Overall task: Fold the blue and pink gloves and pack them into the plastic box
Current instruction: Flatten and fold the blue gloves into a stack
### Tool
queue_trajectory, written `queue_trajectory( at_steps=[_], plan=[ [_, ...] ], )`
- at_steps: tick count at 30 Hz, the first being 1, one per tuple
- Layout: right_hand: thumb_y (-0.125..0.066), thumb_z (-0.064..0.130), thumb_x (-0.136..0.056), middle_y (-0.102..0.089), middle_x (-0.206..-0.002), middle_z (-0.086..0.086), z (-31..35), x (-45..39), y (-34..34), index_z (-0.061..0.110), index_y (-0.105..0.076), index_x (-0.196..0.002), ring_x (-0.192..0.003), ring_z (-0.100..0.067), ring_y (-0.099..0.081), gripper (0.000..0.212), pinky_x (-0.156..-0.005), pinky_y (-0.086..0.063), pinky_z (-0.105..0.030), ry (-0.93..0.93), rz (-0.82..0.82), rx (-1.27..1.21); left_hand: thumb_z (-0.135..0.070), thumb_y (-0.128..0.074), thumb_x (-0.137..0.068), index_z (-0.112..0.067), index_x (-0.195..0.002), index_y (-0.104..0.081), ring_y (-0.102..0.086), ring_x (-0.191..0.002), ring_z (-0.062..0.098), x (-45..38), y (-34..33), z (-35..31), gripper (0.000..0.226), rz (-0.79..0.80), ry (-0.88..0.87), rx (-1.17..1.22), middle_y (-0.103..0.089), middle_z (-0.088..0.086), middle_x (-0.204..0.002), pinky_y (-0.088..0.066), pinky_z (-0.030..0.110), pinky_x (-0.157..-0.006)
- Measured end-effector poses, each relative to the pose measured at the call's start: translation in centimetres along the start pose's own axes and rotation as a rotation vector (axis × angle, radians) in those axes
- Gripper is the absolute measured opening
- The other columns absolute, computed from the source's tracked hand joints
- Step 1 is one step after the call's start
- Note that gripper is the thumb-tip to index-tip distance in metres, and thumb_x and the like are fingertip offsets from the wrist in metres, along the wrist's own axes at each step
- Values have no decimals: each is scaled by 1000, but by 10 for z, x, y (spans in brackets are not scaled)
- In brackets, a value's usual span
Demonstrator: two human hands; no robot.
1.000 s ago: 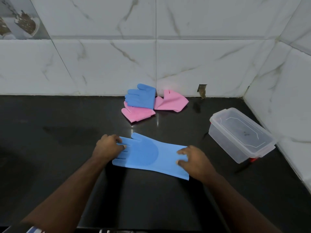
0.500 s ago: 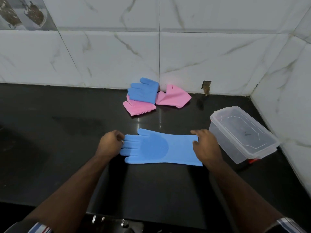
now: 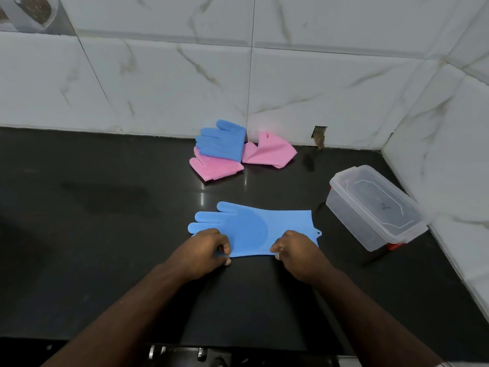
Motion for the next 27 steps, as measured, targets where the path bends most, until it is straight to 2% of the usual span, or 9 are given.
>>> queue_trajectory(
  at_steps=[4, 9, 11, 14, 17, 21, 27],
  plan=[
    [-55, 11, -94, -61, -106, 3, 2, 1, -3, 22, -69, -108, -104, -15, -57, 23, -90, -47, -24, -44, -26, 46, -28, -63, -88, -30, -88, -65, -55, -91, 0, 0, 8, 1, 3, -39, -74, -25, -59, -15, -91, -52, 31, -85],
    [-61, 24, -95, -58, -124, 7, 5, 8, -7, 26, -66, -119, -115, -12, -51, 25, -100, -40, -26, -34, -53, 59, -36, -65, -89, -30, -101, -63, -55, -91, 4, 6, 4, 4, 14, -43, -90, -65, -56, -13, -97, -50, 29, -83],
    [-60, 23, -95, -61, -123, 6, 6, 10, -7, 26, -68, -117, -113, -12, -52, 24, -98, -42, -25, -25, -86, 70, -32, -60, -91, -28, -93, -63, -56, -88, 5, 7, 7, 0, 5, -70, -123, -82, -57, -12, -93, -51, 32, -81],
    [-57, 19, -96, -64, -116, 5, 8, 12, -7, 25, -71, -113, -108, -12, -55, 23, -94, -45, -24, -33, -75, 69, -28, -57, -90, -26, -85, -65, -58, -85, 4, 9, 8, -1, 9, -33, -130, -37, -63, -12, -86, -53, 30, -78],
    [-60, 20, -95, -67, -111, 5, 6, 13, -3, 21, -72, -113, -103, -10, -60, 22, -92, -46, -22, -68, -70, -11, -31, -63, -90, -27, -82, -70, -62, -85, 0, 10, 10, 5, 11, 18, -88, 83, -68, -16, -84, -53, 25, -78],
    [-59, 28, -96, -68, -115, 4, 11, 6, 16, 21, -71, -116, -103, -10, -60, 24, -91, -43, -22, -89, -179, -36, -32, -64, -89, -28, -77, -68, -64, -79, 3, 2, 32, 9, 13, -120, -68, 122, -69, -16, -80, -53, 26, -74],
    [-57, 29, -97, -68, -118, 3, 27, -13, 15, 20, -70, -116, -106, -12, -60, 25, -96, -43, -26, -86, -162, -26, -31, -59, -91, -33, -81, -63, -59, -83, 6, -13, 48, 23, 11, -234, -2, 37, -64, -15, -89, -51, 30, -75]
  ],
)
Point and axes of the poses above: each hand's wrist, its own x-axis away from the middle knuckle, its own y-axis out of the back of the hand, z = x × y, the point moved 9 cm from there along -x, towards the middle knuckle
